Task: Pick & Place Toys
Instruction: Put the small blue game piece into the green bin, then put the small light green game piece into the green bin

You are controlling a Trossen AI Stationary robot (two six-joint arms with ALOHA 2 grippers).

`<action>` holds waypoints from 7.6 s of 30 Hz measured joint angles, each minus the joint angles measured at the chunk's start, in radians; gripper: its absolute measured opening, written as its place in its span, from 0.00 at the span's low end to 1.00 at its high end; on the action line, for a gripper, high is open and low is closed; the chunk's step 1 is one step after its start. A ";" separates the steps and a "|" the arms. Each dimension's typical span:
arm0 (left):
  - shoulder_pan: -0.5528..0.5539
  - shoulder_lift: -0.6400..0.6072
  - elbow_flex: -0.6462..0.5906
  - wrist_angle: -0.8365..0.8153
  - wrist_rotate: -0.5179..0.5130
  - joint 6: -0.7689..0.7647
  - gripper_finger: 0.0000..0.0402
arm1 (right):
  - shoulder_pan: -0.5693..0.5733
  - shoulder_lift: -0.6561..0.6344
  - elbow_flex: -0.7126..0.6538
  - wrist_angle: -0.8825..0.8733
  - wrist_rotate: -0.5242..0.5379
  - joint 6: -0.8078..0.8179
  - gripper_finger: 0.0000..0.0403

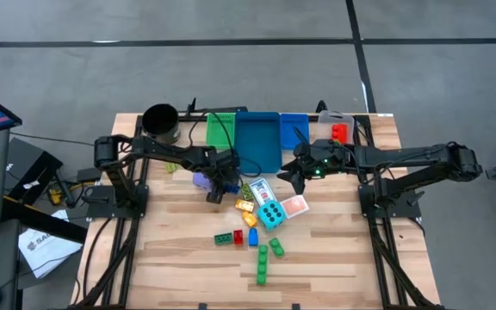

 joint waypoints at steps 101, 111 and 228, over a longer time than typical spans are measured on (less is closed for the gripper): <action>0.539 -0.233 0.000 0.299 -0.158 -0.532 0.34 | -0.129 -0.261 0.000 0.071 0.103 -0.149 0.45; 0.539 -0.233 0.000 0.298 -0.157 -0.529 0.34 | -0.129 -0.261 0.000 0.071 0.105 -0.149 0.45; -0.017 -0.029 0.000 0.215 0.190 0.029 0.61 | -0.130 -0.261 0.000 -0.001 0.105 -0.105 0.45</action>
